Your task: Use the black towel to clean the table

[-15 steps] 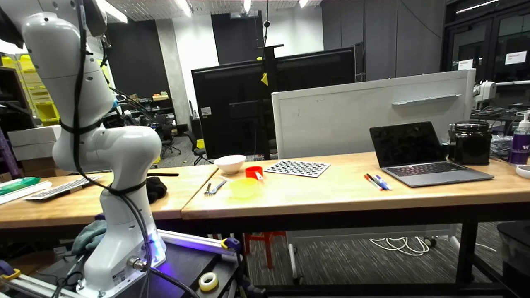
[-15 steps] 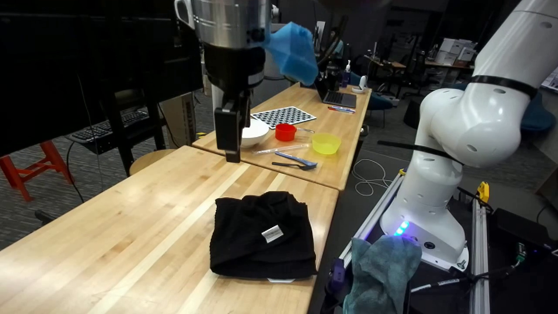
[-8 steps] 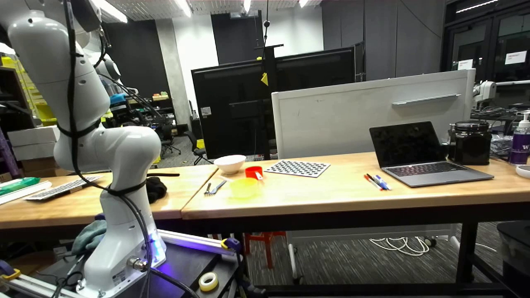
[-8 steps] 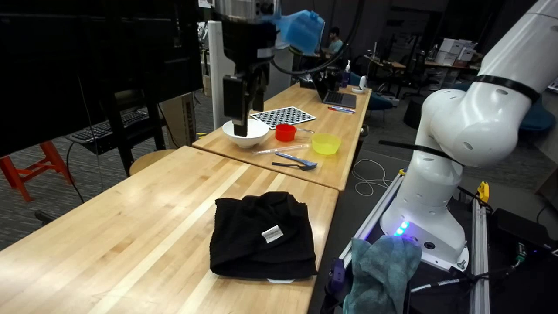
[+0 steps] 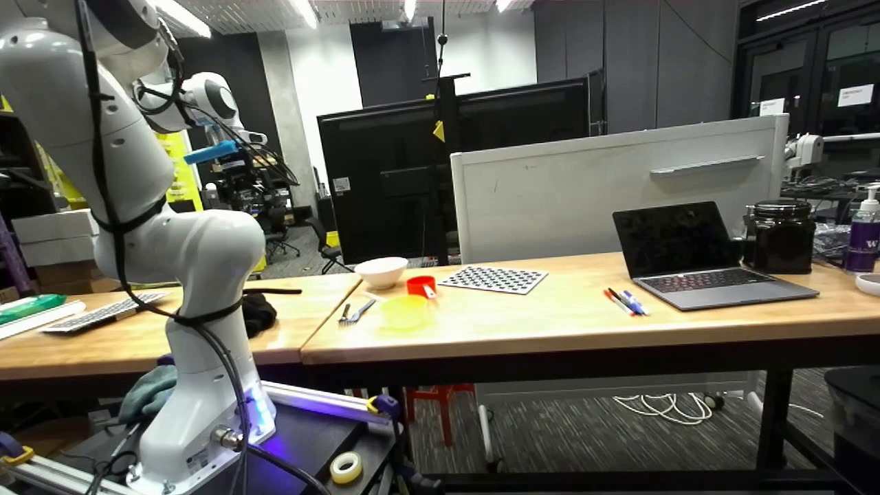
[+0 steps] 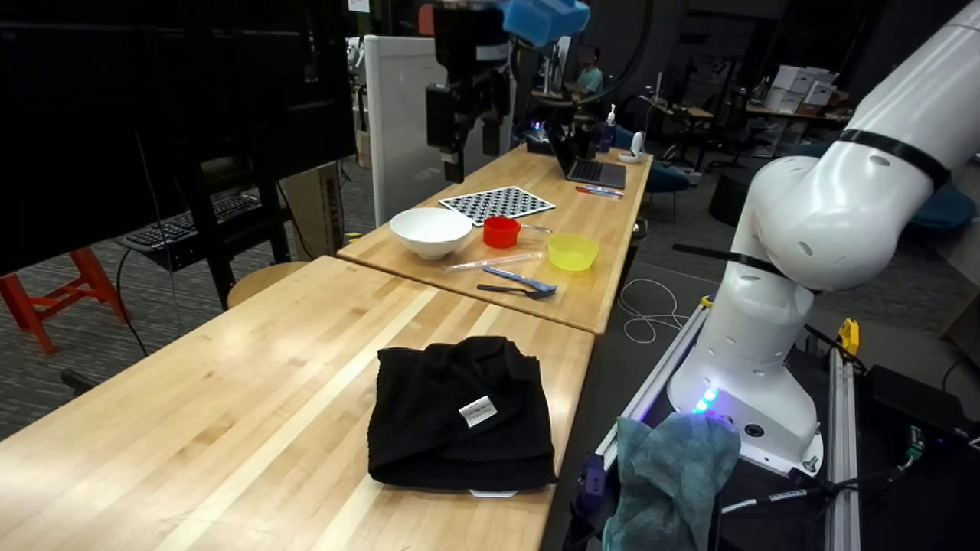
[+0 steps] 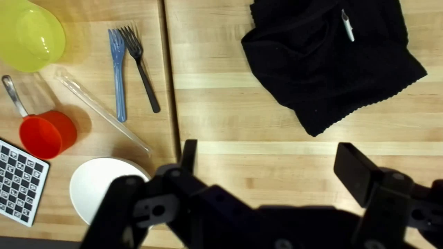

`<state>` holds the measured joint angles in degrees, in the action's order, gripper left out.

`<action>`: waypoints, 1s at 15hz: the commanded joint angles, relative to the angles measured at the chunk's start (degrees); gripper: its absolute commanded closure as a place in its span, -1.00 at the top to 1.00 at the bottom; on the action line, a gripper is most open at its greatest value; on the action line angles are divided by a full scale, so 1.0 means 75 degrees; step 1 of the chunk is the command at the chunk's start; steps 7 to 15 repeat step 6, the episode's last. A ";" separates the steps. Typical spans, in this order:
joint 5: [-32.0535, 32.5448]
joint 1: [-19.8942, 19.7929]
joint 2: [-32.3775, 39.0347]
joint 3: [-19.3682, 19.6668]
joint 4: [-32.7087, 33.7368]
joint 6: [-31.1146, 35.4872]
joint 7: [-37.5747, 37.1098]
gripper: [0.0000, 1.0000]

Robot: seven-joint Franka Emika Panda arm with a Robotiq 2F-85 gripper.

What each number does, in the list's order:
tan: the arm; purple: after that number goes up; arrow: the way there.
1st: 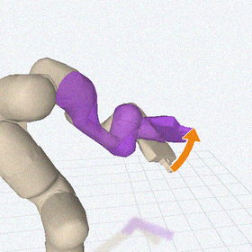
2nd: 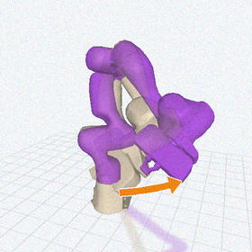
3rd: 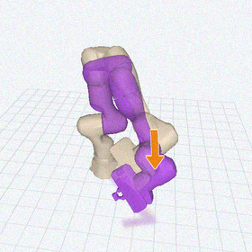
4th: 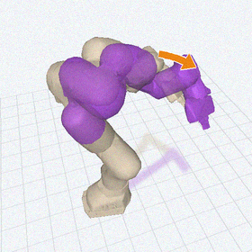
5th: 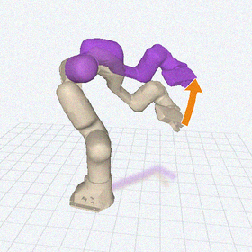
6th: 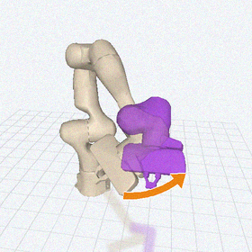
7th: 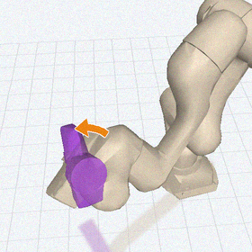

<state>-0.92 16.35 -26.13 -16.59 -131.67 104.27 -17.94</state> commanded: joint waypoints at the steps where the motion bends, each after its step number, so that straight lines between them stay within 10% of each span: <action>1: -0.0113 -0.0405 -0.0096 0.0332 0.0028 -0.0254 0.0329 1.00; 15: -0.0038 -0.0526 0.0039 0.0259 0.0020 -0.0105 0.0293 1.00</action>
